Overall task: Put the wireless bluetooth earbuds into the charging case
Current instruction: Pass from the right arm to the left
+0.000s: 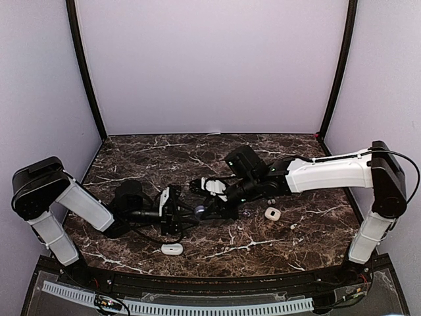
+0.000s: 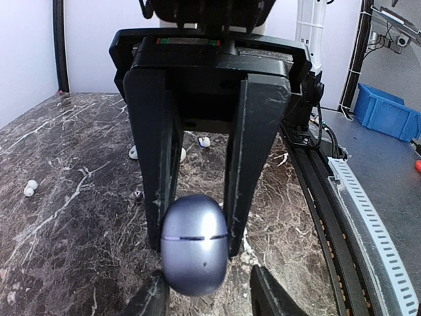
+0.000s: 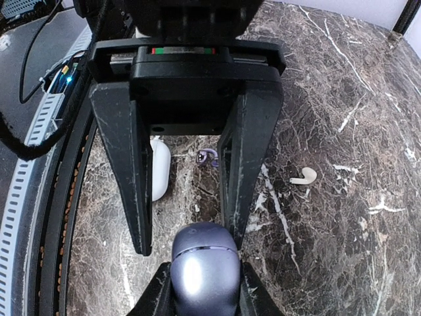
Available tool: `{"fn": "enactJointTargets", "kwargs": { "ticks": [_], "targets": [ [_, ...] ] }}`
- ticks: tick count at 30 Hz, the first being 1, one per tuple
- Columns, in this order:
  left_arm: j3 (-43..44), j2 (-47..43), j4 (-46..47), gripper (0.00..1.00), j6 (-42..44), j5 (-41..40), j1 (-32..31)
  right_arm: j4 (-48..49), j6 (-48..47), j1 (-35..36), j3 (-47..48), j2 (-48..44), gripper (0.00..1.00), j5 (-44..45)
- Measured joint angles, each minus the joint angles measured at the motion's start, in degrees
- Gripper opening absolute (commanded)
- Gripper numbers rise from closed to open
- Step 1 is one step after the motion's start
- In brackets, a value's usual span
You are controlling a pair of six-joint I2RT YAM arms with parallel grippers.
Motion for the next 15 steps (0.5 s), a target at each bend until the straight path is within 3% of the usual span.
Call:
{"fn": "enactJointTargets", "kwargs": {
  "ticks": [4,8,12,15],
  "targets": [
    [0.0,0.22,-0.02,0.37,0.11,-0.35,-0.02,1.05,0.33,0.22,-0.04,0.0,0.25,-0.09],
    [0.17,0.22,-0.04,0.35,0.22,-0.63,-0.02,1.09,0.39,0.39,-0.09,0.04,0.25,-0.28],
    [0.24,0.24,-0.13,0.25,0.26,-0.7,-0.11,1.05,0.44,0.52,-0.09,0.09,0.26,-0.39],
    [0.24,0.24,-0.52,0.21,0.68,-0.59,-0.11,0.83,0.26,0.52,-0.15,0.09,0.31,-0.48]
  ]
}}
